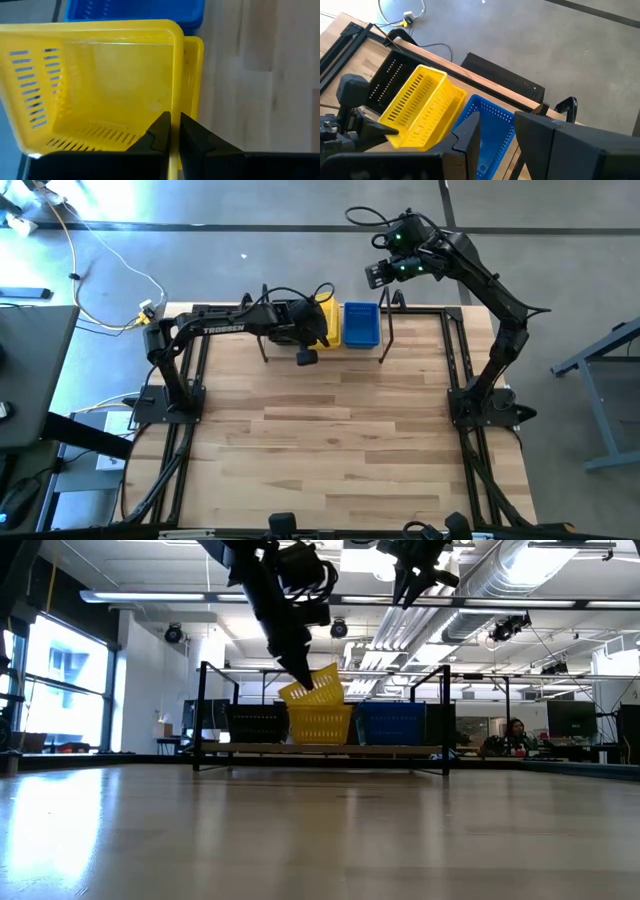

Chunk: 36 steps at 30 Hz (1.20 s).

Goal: Stack baskets on shelf by color
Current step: Stack the yellow bin on the yellow bin on the shelf, then return to Home Position

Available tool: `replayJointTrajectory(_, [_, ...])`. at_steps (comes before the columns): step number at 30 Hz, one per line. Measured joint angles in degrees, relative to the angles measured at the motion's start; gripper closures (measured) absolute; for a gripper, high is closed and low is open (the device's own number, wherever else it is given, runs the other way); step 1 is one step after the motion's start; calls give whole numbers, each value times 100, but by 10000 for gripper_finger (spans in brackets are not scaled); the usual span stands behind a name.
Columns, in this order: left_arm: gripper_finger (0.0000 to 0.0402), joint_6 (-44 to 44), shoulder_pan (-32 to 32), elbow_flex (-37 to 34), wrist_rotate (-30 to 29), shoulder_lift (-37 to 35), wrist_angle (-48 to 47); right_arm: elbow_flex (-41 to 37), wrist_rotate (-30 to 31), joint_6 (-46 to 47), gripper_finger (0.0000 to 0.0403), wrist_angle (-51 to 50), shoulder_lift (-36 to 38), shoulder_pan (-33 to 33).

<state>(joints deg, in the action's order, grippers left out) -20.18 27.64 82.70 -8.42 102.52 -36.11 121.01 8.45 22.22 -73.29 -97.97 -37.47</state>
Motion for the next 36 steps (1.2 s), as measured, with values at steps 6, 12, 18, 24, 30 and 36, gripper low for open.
replayJointTrajectory(6, [374, -146, -10, 0, -69, 0, -53, 0, 0, 46, 298, -20, 0, 0])
replayJointTrajectory(12, [372, -170, -71, 0, -279, 0, -49, 0, 0, 48, 298, -25, 0, 0])
replayJointTrajectory(18, [344, -452, -160, 0, -219, -2, -47, 0, 0, 49, 298, -25, 0, 0])
replayJointTrajectory(24, [297, -505, -238, 0, -213, -4, -38, 0, 0, 50, 298, -25, 0, 0])
replayJointTrajectory(30, [274, -191, -254, 4, -217, -73, -82, 0, -2, 50, 298, -25, 0, 2])
replayJointTrajectory(36, [277, 311, -307, 11, 33, -519, -388, 0, -208, 7, 298, -23, 0, 0])
